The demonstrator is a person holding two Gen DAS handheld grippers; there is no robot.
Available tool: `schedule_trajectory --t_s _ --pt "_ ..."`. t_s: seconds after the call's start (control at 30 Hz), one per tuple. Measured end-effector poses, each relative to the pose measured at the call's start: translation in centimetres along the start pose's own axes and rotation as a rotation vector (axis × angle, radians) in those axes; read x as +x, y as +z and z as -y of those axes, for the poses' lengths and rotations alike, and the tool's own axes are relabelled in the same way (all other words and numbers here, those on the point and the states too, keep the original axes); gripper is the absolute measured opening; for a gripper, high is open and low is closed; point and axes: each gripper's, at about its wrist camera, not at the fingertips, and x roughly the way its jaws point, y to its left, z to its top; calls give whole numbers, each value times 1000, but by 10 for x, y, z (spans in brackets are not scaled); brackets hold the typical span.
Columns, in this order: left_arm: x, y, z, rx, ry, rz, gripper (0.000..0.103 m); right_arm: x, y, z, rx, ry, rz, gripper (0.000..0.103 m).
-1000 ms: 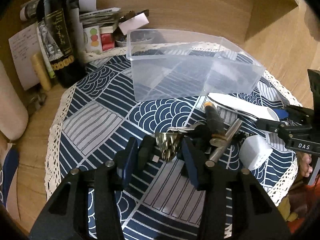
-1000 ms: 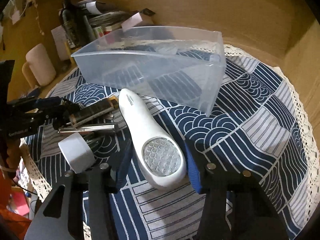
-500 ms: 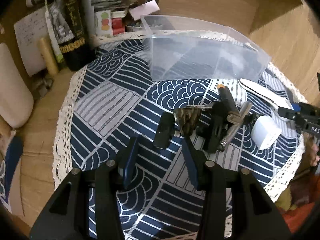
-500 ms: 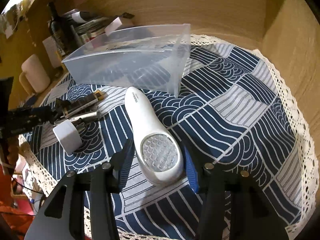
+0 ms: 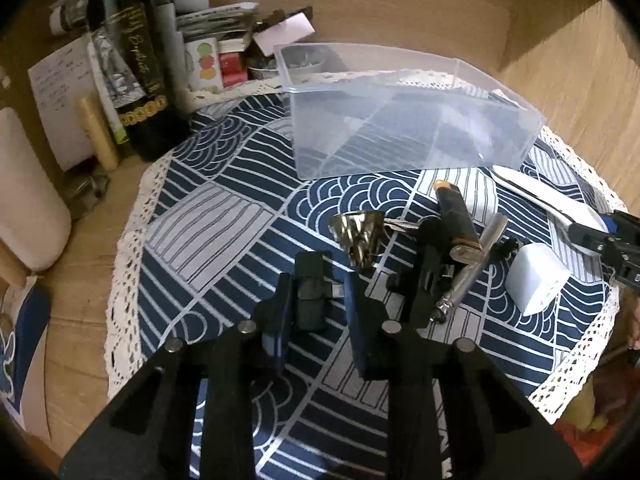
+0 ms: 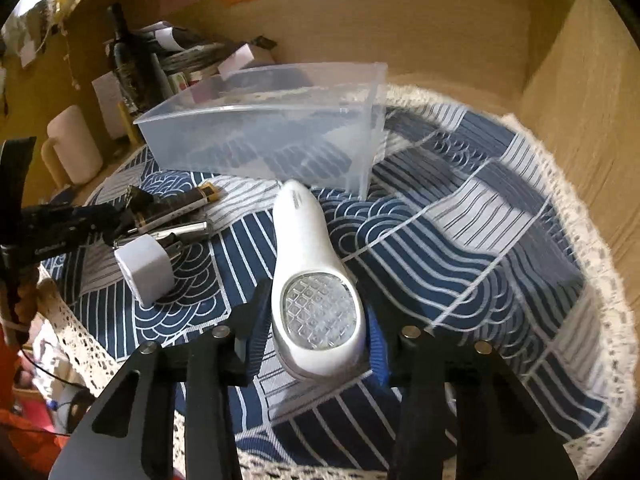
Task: Organize rigid objects
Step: 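Grasp and lift the white massager with right gripper while left gripper grasps the black item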
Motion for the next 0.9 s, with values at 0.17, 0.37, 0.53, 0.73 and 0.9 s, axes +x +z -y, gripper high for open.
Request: schedule_trajectory --t_s 0.17,0.37,0.53,0.73,0.9 --pt "-17 0 -4 -21 8 52 25 -24 9 -3 -14 -27 82 37" --pt "-38 8 -4 -37 7 126 25 -42 20 -6 -17 -48 154 37" --pt "-51 19 -6 -60 1 178 25 -56 29 -11 -19 -48 203 37" --pt "-70 32 -3 -56 -6 250 25 -75 40 -22 -66 -51 261 37" --pt "-80 45 2 -43 -7 296 25 -82 56 -26 -83 -54 314 37"
